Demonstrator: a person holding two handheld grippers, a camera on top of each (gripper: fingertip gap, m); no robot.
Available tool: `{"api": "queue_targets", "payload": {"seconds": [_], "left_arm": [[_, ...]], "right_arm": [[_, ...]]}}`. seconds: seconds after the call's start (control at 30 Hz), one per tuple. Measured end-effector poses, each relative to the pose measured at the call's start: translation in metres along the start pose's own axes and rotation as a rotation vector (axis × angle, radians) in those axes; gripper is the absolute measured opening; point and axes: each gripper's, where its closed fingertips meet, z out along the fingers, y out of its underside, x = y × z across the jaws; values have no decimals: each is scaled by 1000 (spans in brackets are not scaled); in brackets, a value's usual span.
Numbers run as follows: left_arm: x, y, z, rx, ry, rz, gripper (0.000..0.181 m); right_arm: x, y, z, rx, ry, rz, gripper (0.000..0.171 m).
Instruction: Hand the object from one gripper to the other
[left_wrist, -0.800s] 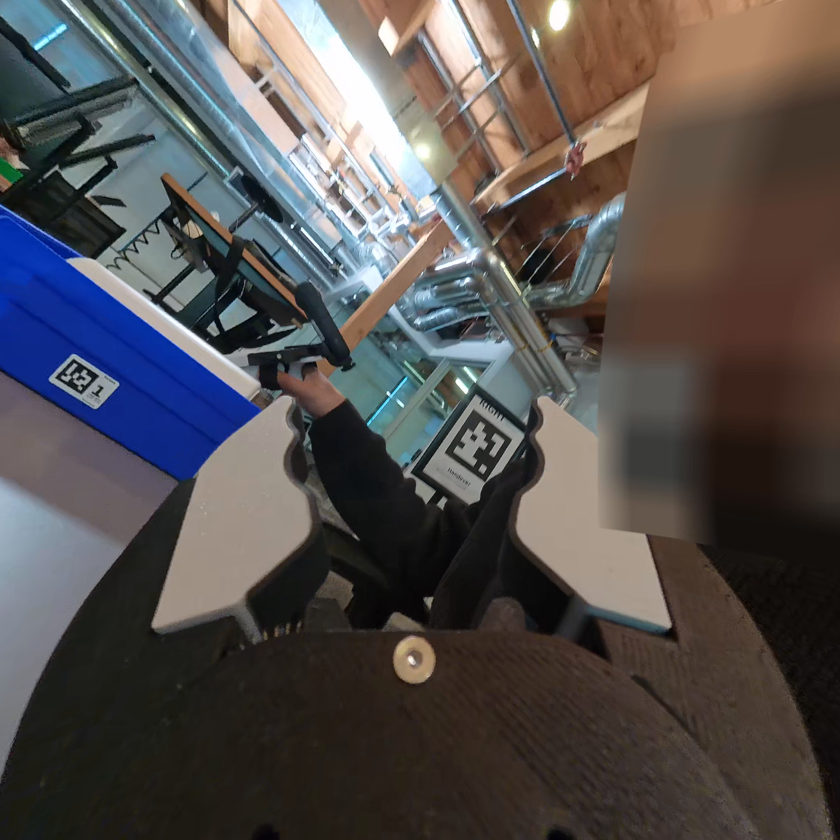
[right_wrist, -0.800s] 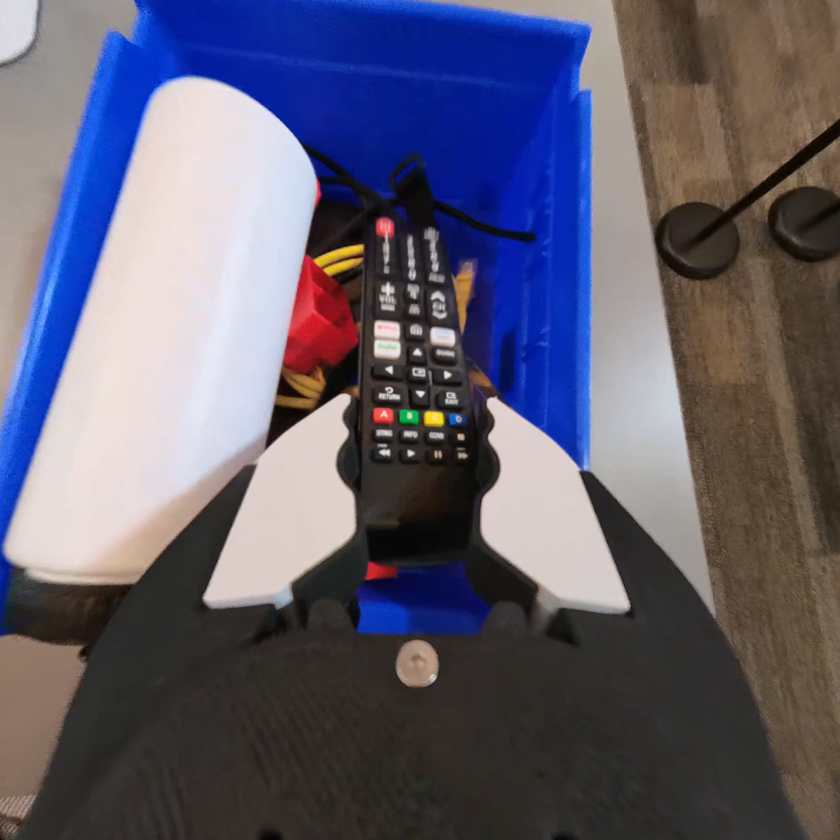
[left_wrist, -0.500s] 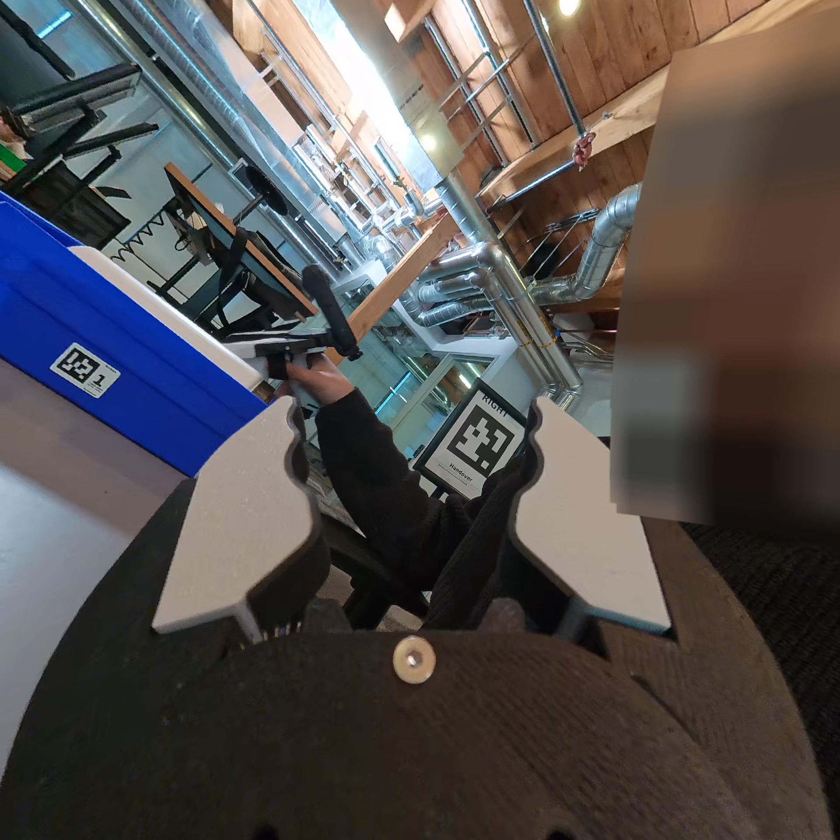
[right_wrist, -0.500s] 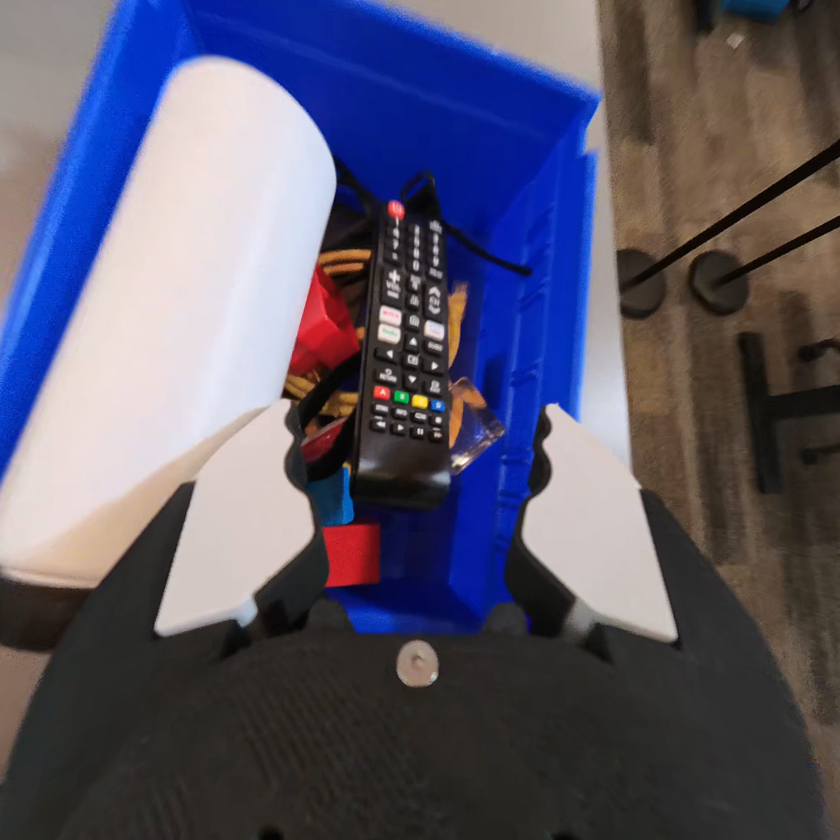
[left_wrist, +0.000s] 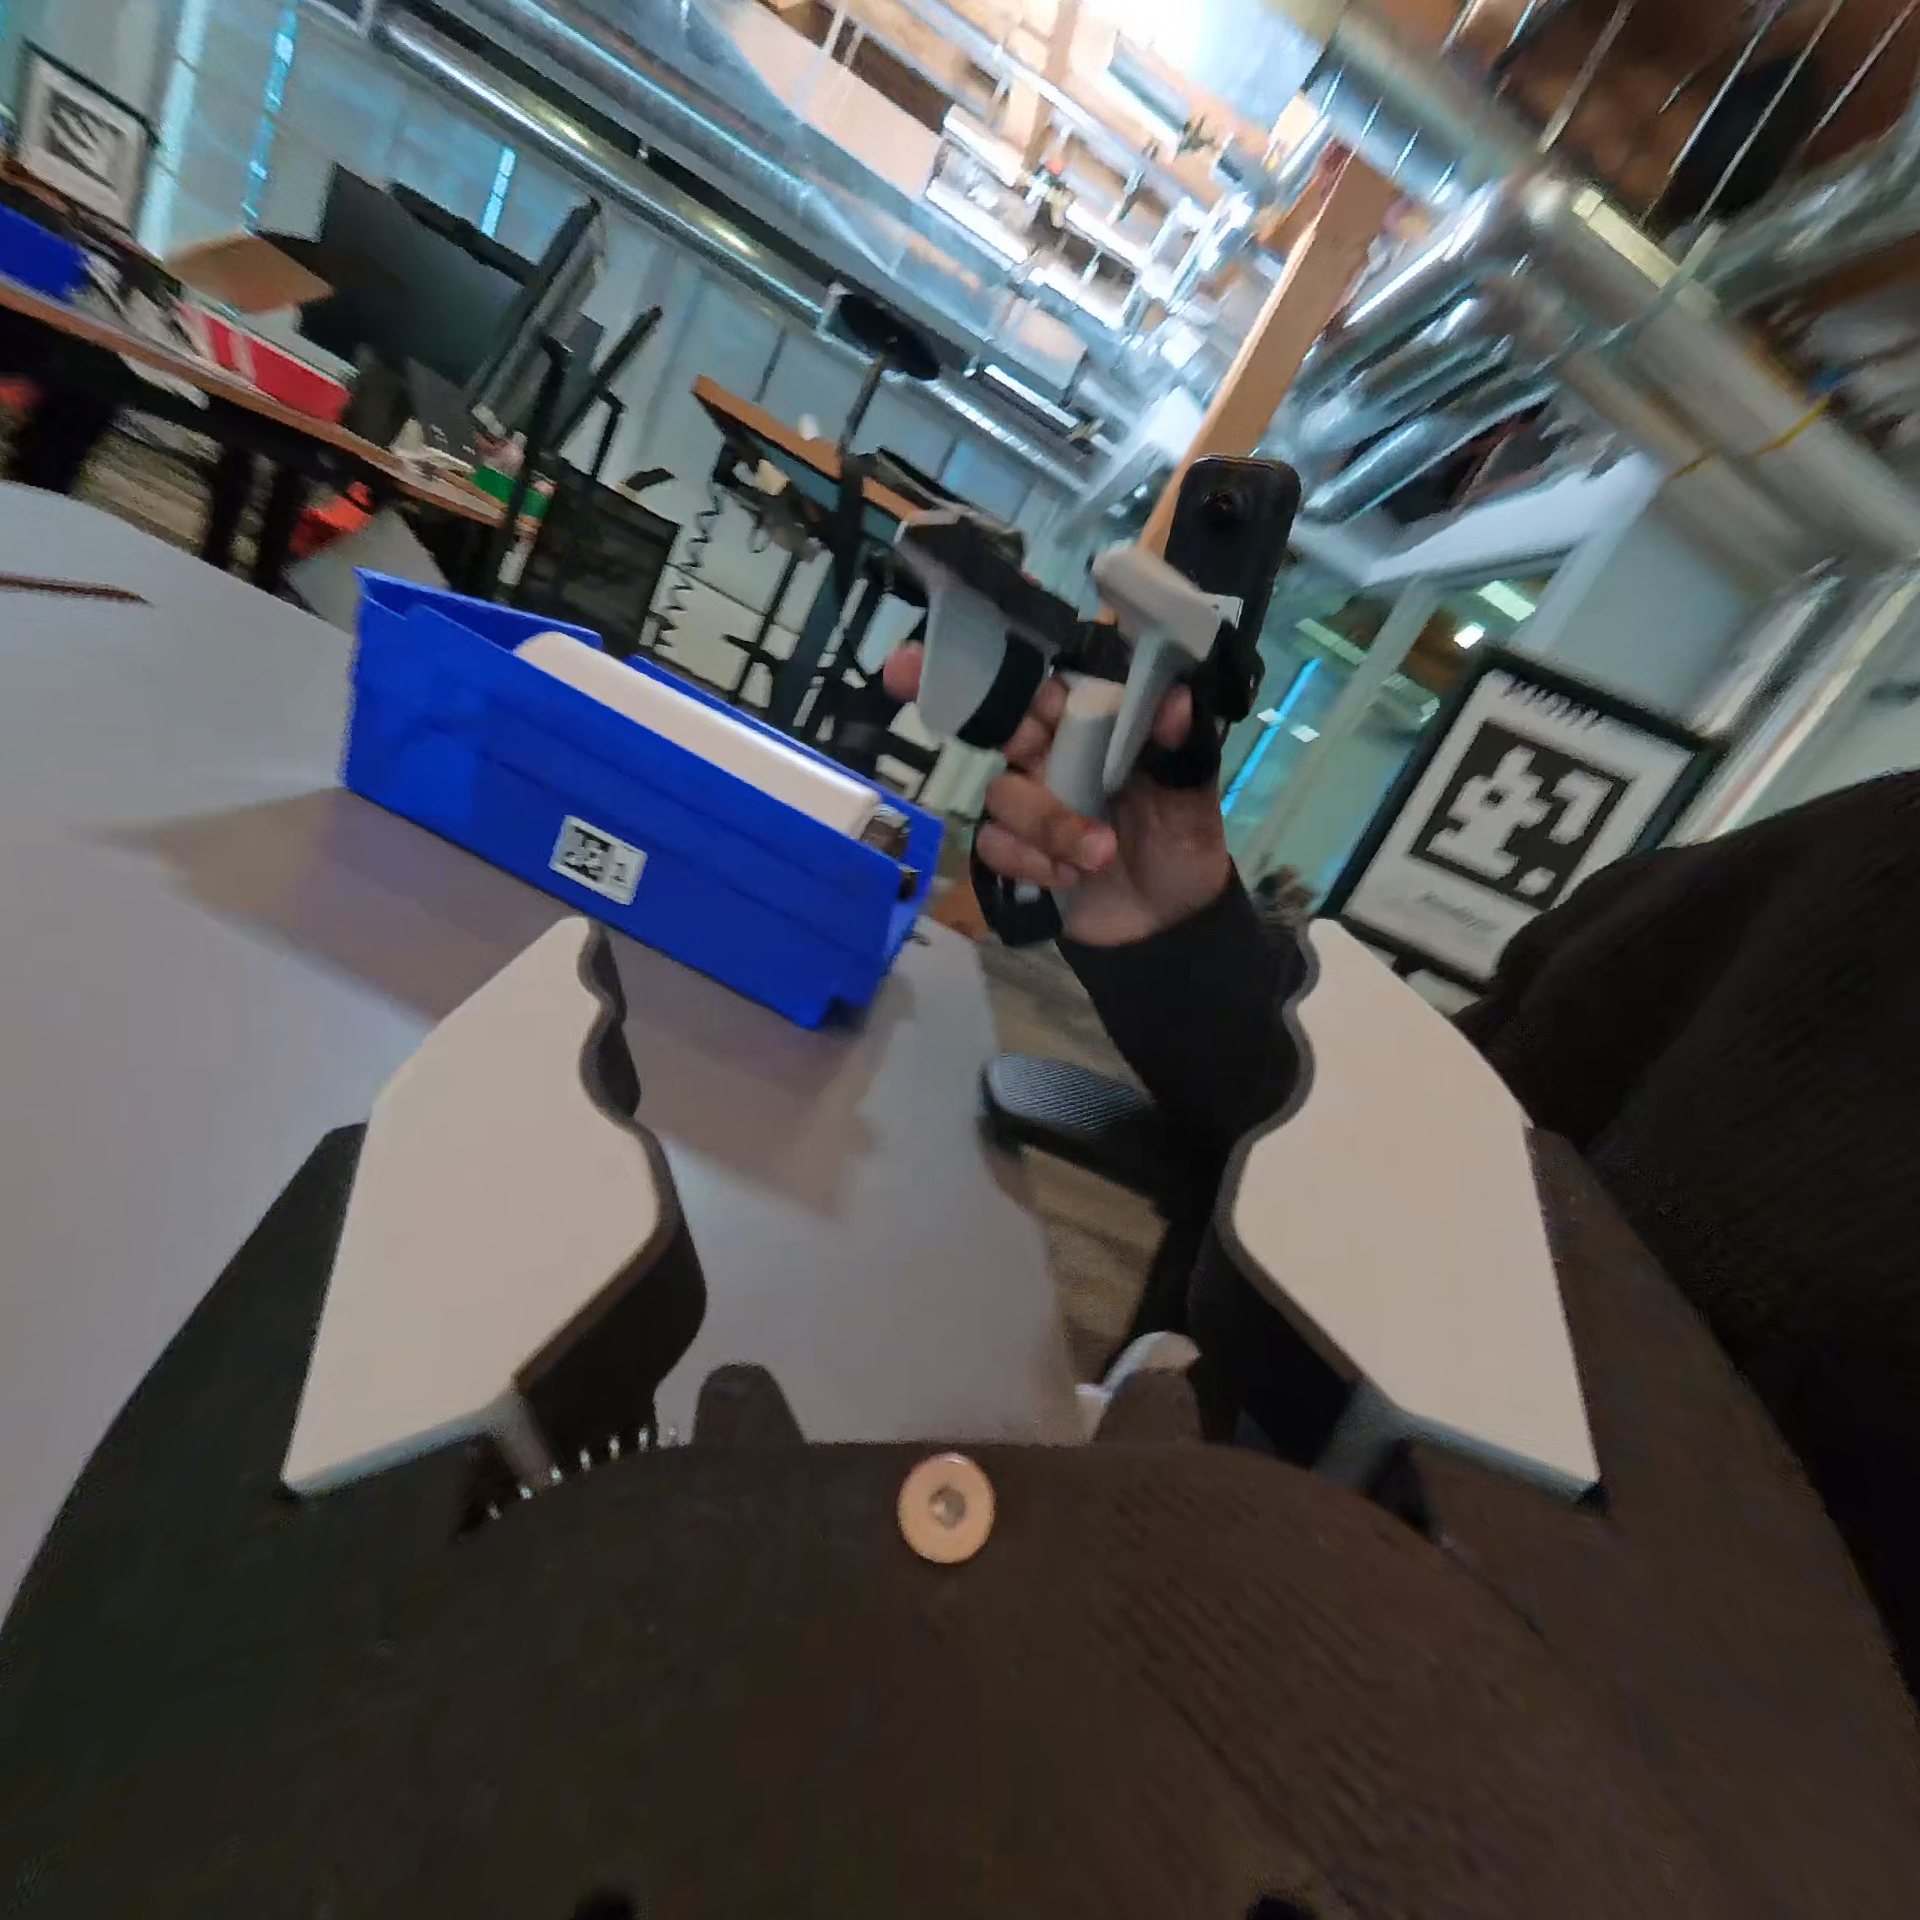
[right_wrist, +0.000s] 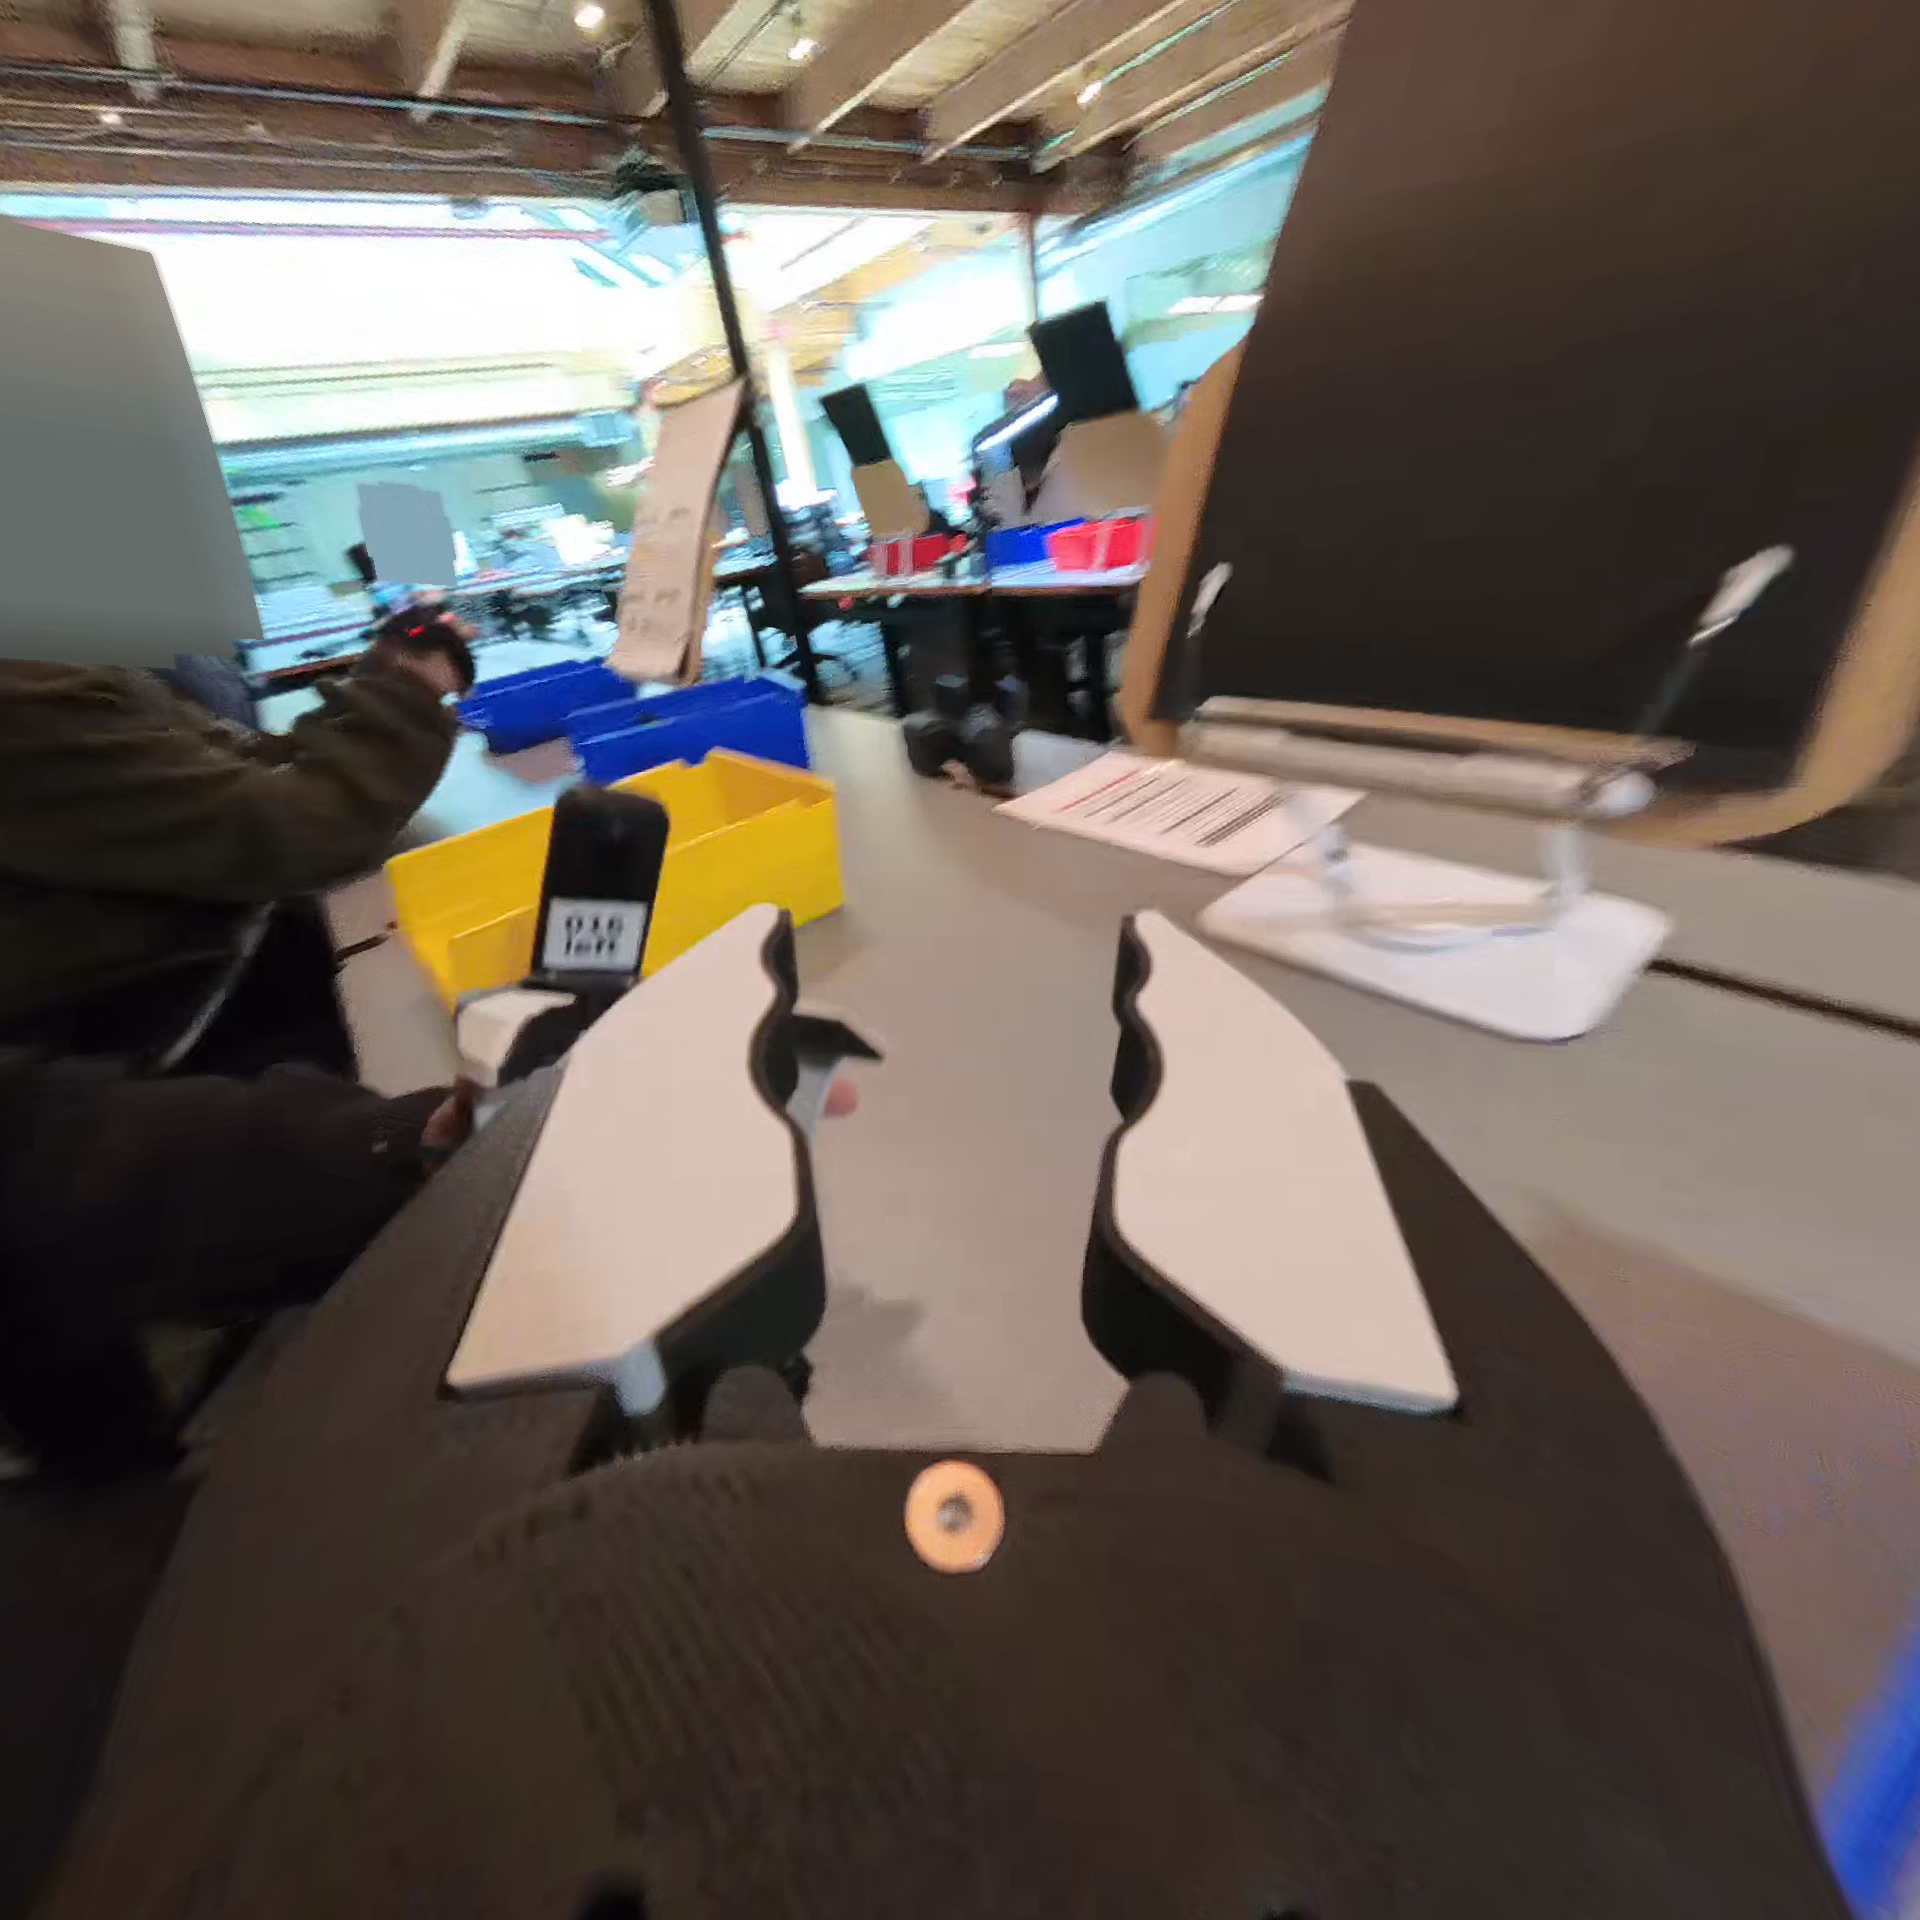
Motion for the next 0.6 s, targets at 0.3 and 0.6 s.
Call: {"api": "queue_targets", "payload": {"seconds": [0.3,0.6], "left_arm": [[6,-42,-32,-7,-214,463,0],[25,-168,-131,252,-713,937,1]], "right_arm": [[-34,132,52,-278,-132,-158,42],[-47,136,61,-276,-203,-55,35]]}}
